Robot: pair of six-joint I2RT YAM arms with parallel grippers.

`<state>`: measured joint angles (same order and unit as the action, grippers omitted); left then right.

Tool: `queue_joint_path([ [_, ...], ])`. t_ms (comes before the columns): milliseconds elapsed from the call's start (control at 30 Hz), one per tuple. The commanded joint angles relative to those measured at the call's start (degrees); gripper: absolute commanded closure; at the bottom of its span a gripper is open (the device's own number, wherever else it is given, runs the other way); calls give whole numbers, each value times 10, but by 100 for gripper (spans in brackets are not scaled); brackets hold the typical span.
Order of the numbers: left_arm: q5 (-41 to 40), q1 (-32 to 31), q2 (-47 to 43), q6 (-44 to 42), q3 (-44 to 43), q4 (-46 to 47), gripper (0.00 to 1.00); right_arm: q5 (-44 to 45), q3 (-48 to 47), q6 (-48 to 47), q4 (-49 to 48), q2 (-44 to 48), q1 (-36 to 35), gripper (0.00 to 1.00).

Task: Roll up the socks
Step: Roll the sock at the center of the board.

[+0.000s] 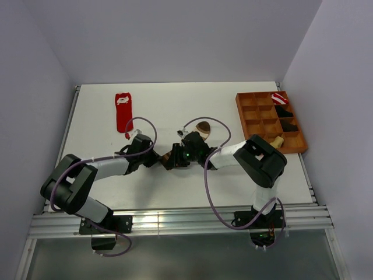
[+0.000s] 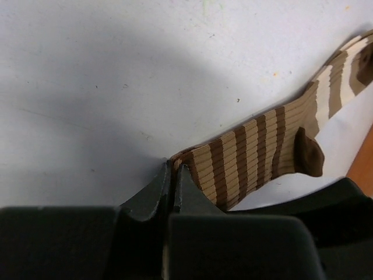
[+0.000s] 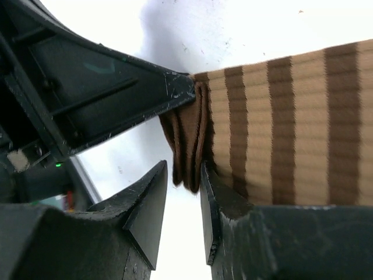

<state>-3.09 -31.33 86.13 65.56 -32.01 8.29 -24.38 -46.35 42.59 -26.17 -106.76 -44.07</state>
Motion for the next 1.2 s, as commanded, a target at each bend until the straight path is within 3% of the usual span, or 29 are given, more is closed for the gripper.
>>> queue_joint_path([
  [0,-31,-3,24,-37,-16,-144,100,82,13,-44,49,49,-8,63],
  [400,-50,-24,72,-45,-89,-217,100,77,1,-50,32,44,-29,67],
  [800,-61,-37,84,-34,-109,-241,100,101,-24,-53,41,31,-37,67],
  [900,-64,-41,85,-32,-115,-245,100,115,-23,-48,46,25,-37,76],
  [1033,-70,-42,71,-17,-104,-239,100,137,-10,-36,53,28,-37,100],
  [1167,-80,-42,14,2,-80,-217,96,123,34,4,38,31,-16,100],
])
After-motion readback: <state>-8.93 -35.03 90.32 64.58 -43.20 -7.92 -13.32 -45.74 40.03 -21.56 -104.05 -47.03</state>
